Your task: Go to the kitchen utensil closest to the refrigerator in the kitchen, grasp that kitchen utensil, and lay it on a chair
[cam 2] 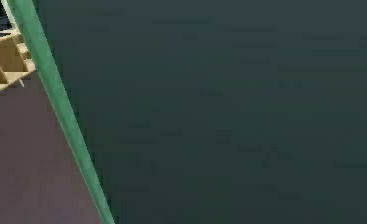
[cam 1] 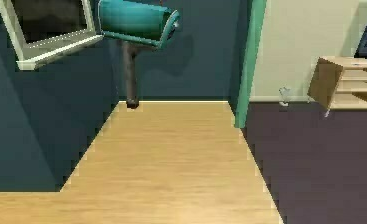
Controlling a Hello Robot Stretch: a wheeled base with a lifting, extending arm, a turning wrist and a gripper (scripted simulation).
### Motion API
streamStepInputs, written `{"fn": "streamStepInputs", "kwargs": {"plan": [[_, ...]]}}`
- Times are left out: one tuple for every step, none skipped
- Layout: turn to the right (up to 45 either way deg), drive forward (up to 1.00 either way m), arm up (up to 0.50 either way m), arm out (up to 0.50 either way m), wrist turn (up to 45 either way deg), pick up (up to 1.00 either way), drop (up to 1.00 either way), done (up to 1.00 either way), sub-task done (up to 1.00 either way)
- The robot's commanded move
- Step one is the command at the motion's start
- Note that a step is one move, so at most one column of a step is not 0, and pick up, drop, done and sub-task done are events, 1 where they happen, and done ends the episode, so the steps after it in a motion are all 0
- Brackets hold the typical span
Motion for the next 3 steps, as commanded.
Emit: {"fn": "streamStepInputs", "kwargs": {"plan": [[45.0,0.0,0.0,0.0,0.0,0.0,0.0,0.0,0.0],[45.0,0.0,0.0,0.0,0.0,0.0,0.0,0.0,0.0],[45.0,0.0,0.0,0.0,0.0,0.0,0.0,0.0,0.0]]}}
